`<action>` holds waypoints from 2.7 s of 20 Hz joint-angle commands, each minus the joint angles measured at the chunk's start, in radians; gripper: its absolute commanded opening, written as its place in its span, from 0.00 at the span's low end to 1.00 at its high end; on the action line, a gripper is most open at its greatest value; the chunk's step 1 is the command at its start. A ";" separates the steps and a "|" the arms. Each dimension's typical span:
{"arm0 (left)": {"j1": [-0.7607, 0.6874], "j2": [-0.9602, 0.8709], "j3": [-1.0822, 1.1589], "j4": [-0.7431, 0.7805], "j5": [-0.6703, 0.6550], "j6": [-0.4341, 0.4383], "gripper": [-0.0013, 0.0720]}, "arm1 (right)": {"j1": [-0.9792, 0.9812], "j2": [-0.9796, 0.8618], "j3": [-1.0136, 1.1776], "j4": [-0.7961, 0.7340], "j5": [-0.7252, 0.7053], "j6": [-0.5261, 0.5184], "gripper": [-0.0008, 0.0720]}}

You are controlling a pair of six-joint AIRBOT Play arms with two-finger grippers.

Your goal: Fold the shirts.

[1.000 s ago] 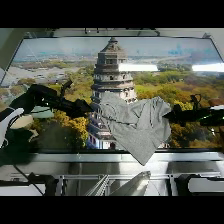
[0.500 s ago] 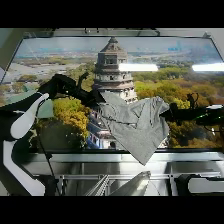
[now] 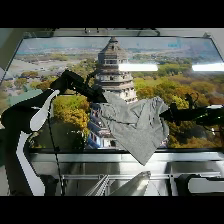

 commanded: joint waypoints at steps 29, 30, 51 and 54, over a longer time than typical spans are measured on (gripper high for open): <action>0.279 0.991 -0.315 0.207 0.109 0.136 0.05 | -0.233 0.879 0.060 0.414 0.074 -0.370 0.04; 0.302 0.904 -0.348 0.190 0.100 0.139 0.05 | -0.181 0.793 0.017 0.393 0.022 -0.392 0.04; 0.589 0.531 -0.716 0.263 0.134 -0.018 0.97 | -0.206 0.214 -0.050 -0.013 0.058 -0.160 0.50; 0.589 0.528 -0.796 0.264 0.024 -0.017 0.97 | -0.206 0.232 -0.071 0.003 0.095 -0.159 0.50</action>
